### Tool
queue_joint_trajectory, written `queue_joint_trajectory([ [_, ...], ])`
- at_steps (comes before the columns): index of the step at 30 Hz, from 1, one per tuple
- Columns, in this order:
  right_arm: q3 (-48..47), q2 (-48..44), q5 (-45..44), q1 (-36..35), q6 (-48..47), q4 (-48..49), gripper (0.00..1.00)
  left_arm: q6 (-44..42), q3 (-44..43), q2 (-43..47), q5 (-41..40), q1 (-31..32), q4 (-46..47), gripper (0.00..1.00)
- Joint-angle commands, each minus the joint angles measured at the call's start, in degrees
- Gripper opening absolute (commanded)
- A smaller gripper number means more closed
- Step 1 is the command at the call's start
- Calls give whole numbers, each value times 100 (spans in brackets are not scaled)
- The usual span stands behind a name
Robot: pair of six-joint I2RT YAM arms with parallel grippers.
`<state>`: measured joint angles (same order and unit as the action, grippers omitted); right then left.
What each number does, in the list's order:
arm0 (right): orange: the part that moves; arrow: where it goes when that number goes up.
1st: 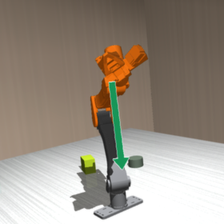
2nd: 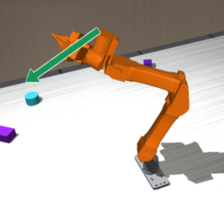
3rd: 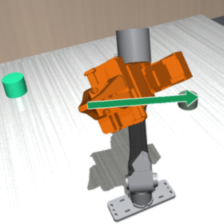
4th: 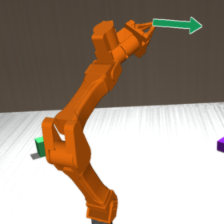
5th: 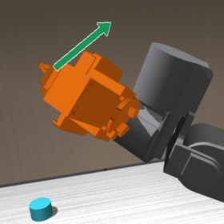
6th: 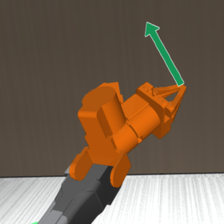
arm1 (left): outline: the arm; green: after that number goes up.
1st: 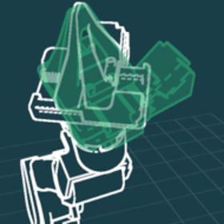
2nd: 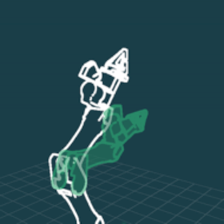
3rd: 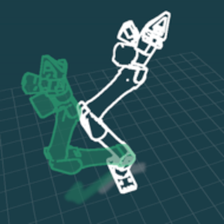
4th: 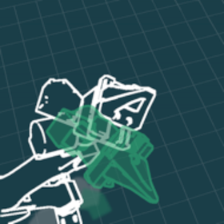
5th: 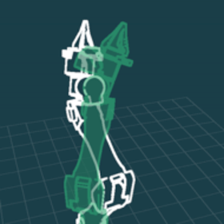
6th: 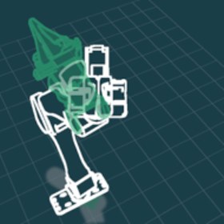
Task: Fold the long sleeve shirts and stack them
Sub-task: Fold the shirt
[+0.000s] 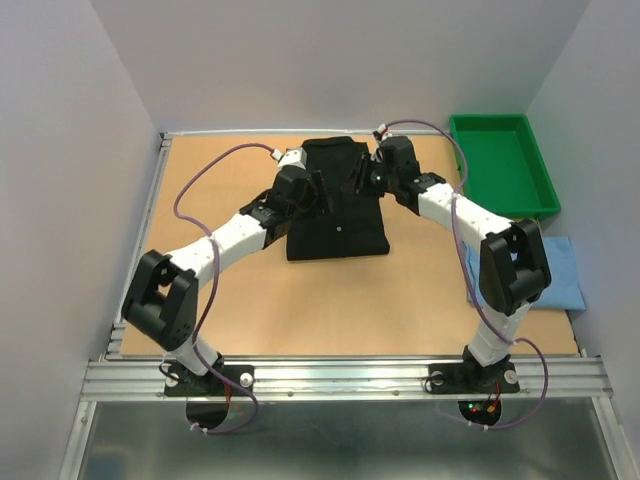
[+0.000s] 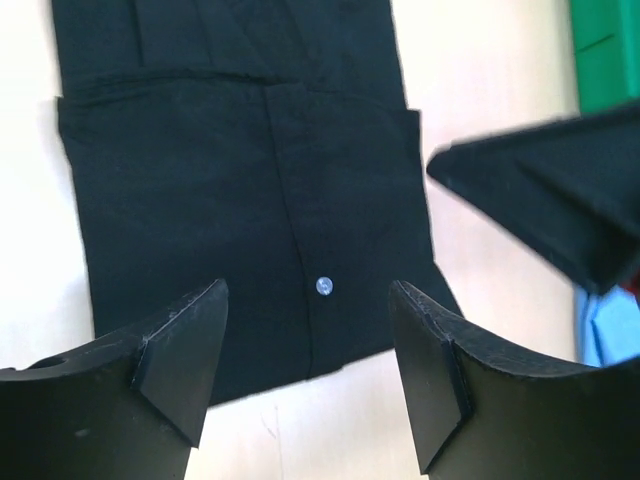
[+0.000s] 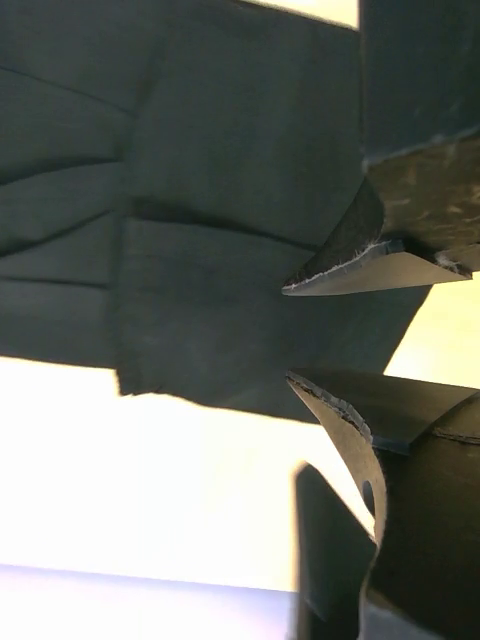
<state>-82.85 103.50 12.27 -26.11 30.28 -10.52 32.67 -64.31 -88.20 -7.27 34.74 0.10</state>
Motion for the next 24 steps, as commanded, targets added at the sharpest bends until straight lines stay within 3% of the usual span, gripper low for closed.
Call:
queue_joint_trajectory([
  [1,708,-155,521,62,416,639,40,64,-196,-477,418,-46,96,74],
  [5,1533,-304,741,62,601,1174,40,309,172,-637,647,-46,165,70],
  [13,3308,-550,865,62,681,1948,39,785,1894,-338,1008,-38,701,65],
  [20,3609,-945,873,62,575,1975,39,908,2362,127,1114,-38,659,65],
  [24,3364,-1376,970,53,575,1853,40,829,2187,1004,929,-38,395,66],
])
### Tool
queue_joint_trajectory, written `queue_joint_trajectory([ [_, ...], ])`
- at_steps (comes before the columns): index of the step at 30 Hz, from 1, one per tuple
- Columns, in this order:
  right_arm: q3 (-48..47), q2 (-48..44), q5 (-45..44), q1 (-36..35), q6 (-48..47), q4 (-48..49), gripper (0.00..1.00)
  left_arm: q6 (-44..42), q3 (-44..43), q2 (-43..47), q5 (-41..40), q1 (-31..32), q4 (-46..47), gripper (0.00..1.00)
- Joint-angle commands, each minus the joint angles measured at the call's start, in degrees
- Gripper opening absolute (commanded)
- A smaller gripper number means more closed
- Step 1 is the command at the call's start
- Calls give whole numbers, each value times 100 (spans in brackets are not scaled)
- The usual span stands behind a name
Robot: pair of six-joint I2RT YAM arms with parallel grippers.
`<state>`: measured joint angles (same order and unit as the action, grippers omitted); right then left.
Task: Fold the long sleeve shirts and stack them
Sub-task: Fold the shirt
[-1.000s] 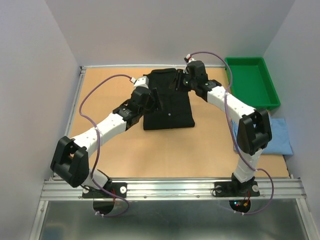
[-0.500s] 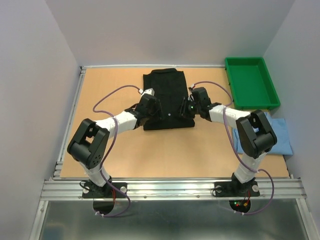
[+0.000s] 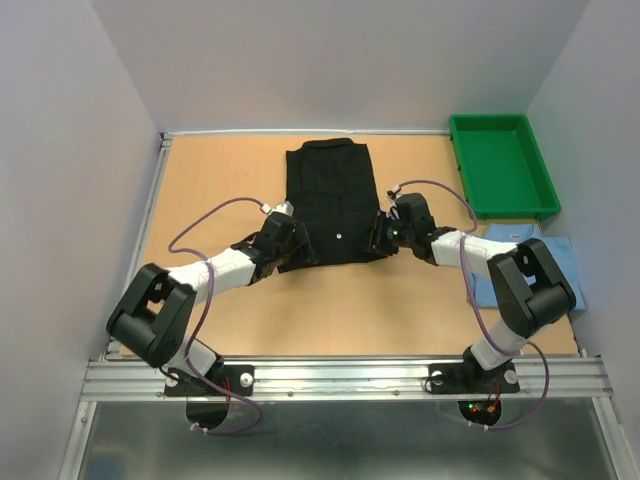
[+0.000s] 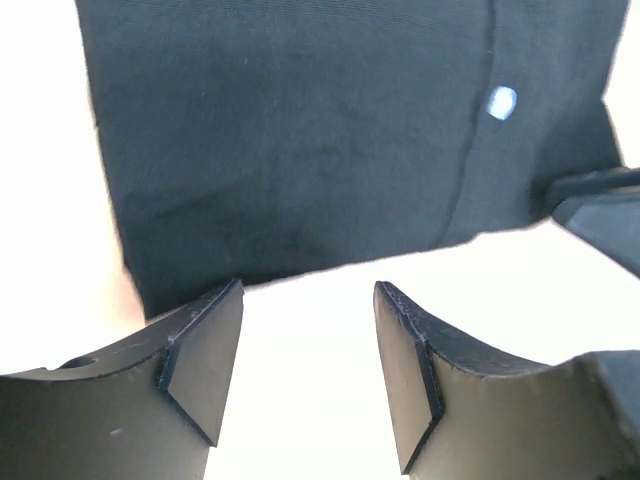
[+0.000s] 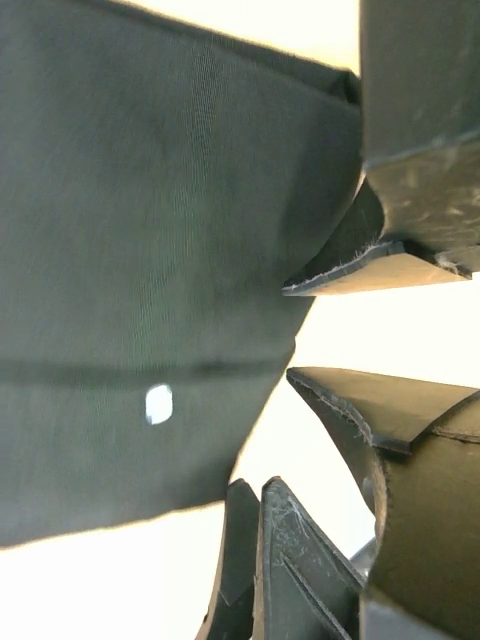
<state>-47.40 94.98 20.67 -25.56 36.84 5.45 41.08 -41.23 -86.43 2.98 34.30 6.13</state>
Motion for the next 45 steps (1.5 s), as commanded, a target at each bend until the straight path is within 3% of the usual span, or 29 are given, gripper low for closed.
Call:
queue_joint_trajectory([
  [1,-374,-568,235,-1,-98,211,41,-47,-183,952,-166,6,-244,67],
  [4,-692,-524,543,-10,-54,219,47,-109,-481,1164,-518,-55,-253,70],
  [9,-1473,-25,754,-142,209,351,65,-65,-833,752,-334,-406,265,70],
  [13,-1422,319,1080,-221,954,1640,74,207,-702,304,377,-714,1072,69],
  [22,-886,1382,1343,-248,1458,3083,75,374,-149,-479,598,-750,1461,62],
  [26,-106,1830,1195,-248,1493,3488,75,515,185,-699,633,-794,1593,61],
  [33,872,1611,957,-169,1326,3586,74,427,256,-717,651,-820,1558,60],
  [41,381,655,1281,-265,1405,3305,74,330,528,-6,484,-811,917,60],
  [45,-102,618,1405,-572,1528,3260,74,322,669,276,475,-803,802,60],
])
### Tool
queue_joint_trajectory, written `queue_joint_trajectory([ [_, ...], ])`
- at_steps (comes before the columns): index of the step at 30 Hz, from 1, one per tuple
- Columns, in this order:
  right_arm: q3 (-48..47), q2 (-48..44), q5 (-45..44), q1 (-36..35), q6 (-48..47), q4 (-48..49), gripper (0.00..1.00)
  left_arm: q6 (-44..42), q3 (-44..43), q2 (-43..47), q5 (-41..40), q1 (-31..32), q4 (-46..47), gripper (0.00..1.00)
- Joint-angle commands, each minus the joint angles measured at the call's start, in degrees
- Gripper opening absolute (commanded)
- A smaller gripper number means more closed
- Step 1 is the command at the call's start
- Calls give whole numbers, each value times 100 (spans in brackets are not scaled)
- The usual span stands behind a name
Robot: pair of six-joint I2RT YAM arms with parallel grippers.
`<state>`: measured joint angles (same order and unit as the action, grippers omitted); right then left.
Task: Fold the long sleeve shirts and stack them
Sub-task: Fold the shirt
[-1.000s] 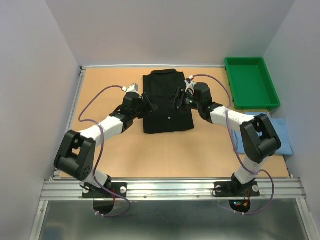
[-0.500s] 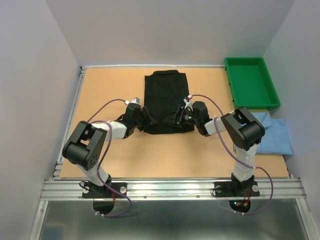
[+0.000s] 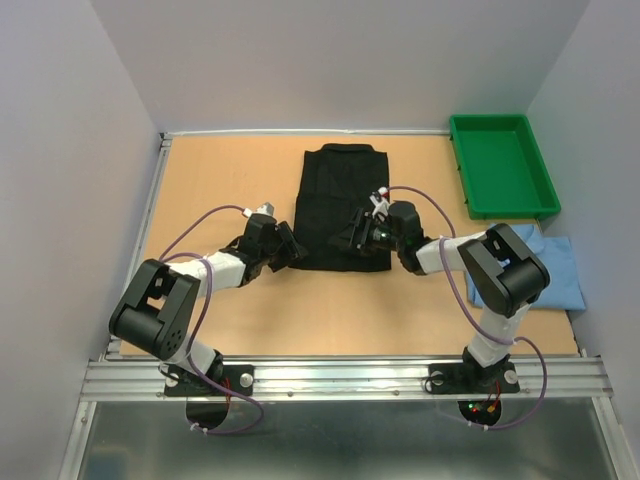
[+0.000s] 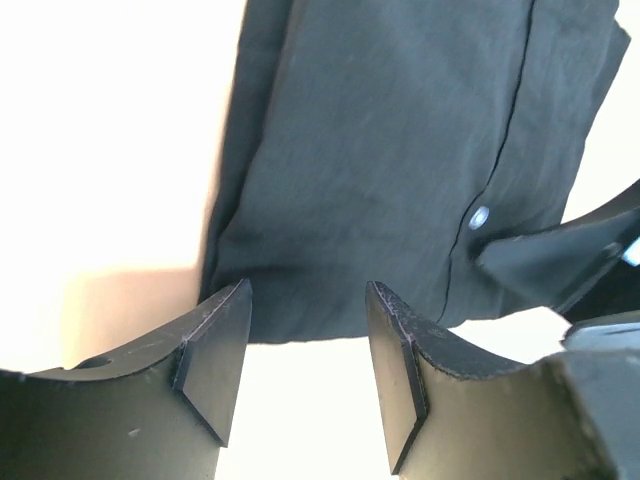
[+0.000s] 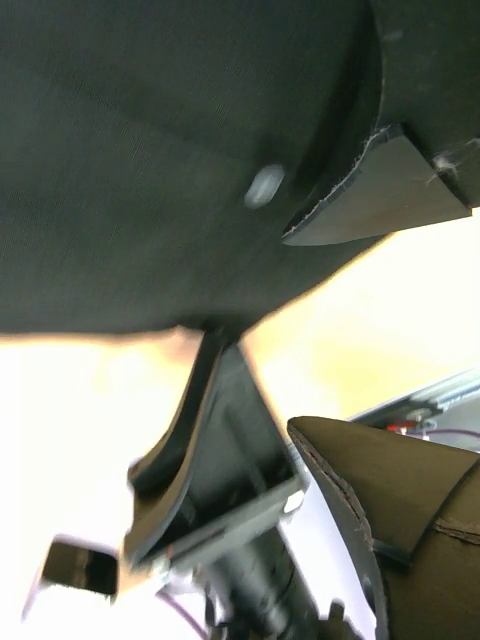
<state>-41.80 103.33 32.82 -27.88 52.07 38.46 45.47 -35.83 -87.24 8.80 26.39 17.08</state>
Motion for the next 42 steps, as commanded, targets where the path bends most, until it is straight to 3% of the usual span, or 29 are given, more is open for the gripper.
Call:
queue_joint_trajectory([
  [1,-758,-173,190,-341,22,-31,74,-109,138,357,-106,-11,-293,60],
  [6,-997,493,278,-710,258,293,74,-100,129,226,-106,-11,-276,60],
  [10,-690,933,199,-737,470,882,73,-56,190,199,-141,-11,-302,59],
  [15,-356,1146,216,-728,391,944,73,76,445,322,-133,-11,-293,58],
  [25,330,-128,427,62,426,909,73,93,648,506,-54,-11,-302,57],
  [38,2087,-172,278,863,-233,1067,73,102,674,568,-71,-11,-372,57],
  [42,2220,-653,568,986,-207,1094,73,111,692,612,-62,-11,-416,57],
])
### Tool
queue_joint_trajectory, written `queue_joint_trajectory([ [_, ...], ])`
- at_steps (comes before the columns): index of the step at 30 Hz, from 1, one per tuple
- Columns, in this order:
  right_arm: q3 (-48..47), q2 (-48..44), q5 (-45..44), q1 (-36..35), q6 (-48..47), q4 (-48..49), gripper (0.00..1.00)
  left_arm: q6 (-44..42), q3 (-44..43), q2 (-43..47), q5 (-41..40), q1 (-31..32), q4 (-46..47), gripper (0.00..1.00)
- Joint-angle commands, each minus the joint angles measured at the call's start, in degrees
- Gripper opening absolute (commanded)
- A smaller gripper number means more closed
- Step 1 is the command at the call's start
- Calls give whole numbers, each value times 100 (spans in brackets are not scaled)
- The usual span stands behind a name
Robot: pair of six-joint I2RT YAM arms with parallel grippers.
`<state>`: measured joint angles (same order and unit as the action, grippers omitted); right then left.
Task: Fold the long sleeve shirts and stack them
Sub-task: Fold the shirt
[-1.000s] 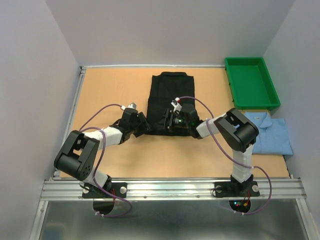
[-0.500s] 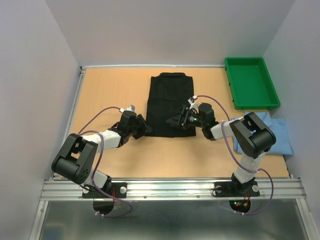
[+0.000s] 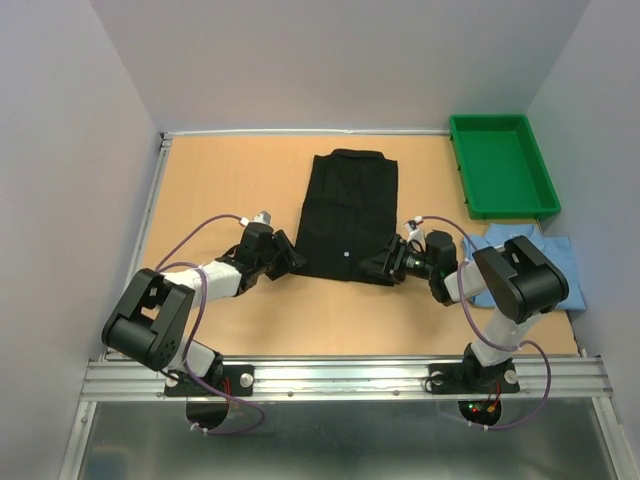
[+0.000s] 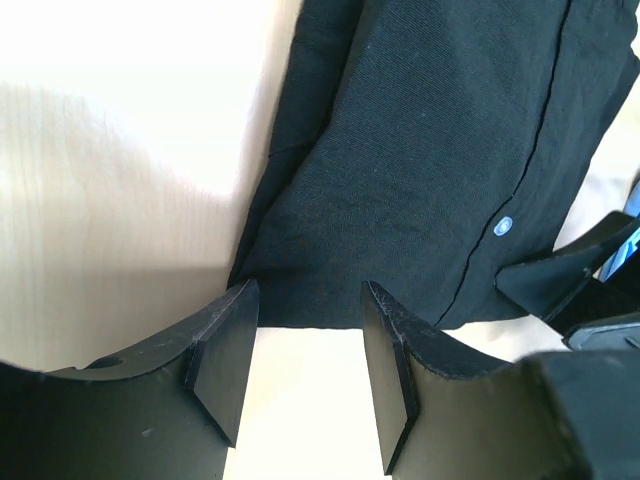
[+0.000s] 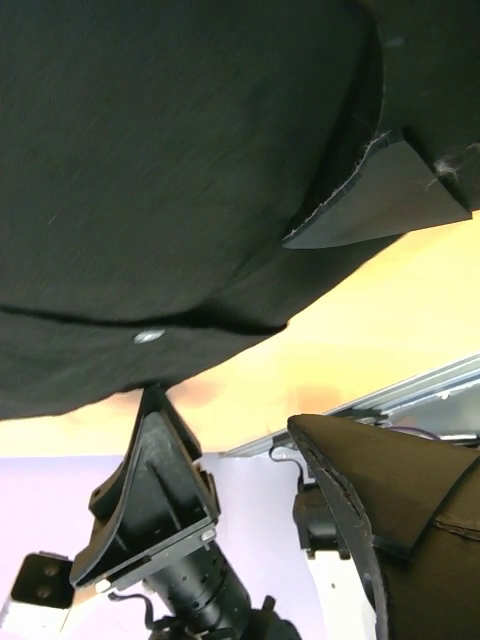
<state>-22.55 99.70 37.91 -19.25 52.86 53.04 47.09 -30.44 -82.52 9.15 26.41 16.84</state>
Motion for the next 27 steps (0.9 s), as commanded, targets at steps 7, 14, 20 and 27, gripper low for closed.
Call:
queue_joint_trajectory([
  [7,435,-909,-117,167,-162,-382,73,-7,275,350,-115,-13,-454,57],
  [14,813,-504,-355,351,-469,-364,73,-15,302,500,-185,-13,-550,57],
  [20,349,-1249,-91,351,-461,-574,73,-577,-497,869,-518,-22,-1261,64],
  [27,-846,-1384,-161,351,-514,-1146,73,-877,-1771,414,-555,-92,-1166,68],
])
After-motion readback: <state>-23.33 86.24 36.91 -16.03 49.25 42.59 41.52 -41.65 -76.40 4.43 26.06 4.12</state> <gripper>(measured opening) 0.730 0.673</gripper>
